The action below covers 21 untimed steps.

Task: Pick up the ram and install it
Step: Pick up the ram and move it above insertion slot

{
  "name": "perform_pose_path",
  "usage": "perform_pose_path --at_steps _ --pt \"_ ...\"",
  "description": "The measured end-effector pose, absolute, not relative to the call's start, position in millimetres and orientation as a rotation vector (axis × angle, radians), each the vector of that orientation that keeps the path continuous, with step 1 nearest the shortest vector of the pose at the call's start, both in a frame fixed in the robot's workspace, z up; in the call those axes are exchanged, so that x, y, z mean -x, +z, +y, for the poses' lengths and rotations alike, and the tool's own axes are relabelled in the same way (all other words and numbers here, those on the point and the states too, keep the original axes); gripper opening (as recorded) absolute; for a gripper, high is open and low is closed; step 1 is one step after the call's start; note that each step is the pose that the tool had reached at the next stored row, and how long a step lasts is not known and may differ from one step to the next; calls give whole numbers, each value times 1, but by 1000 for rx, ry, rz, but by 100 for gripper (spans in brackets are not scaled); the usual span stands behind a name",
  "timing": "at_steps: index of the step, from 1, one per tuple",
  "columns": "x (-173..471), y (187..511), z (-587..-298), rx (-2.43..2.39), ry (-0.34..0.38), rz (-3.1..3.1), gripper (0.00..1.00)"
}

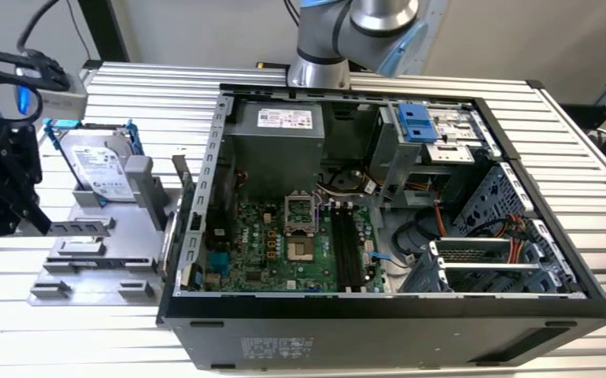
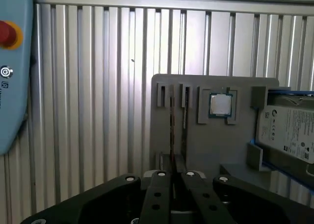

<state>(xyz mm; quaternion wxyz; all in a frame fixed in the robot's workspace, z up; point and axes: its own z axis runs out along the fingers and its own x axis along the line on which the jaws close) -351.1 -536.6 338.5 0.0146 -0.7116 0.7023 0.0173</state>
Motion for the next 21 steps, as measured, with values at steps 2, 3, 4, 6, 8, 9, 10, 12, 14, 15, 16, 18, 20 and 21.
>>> perform_pose_path --at_steps 2,3,4,6,8,9,10,12,14,15,16,18,20,21 --pt "351 348 -537 2215 54 2186 0" --pt "351 352 -537 2215 54 2186 0" --pt "351 357 -537 2215 54 2186 0" --pt "351 366 -537 2215 54 2186 0" --pt "351 375 -537 2215 54 2186 0" --pt "351 380 -537 2215 54 2186 0" --pt "351 384 -537 2215 54 2186 0" --pt "351 393 -537 2215 54 2186 0" --pt "351 402 -537 2215 54 2186 0" --pt "351 407 -537 2215 54 2186 0" --pt "351 412 -537 2215 54 2186 0" --pt "351 421 -537 2215 54 2186 0" --pt "351 426 -537 2215 54 2186 0" --pt "351 426 -537 2215 54 2186 0"
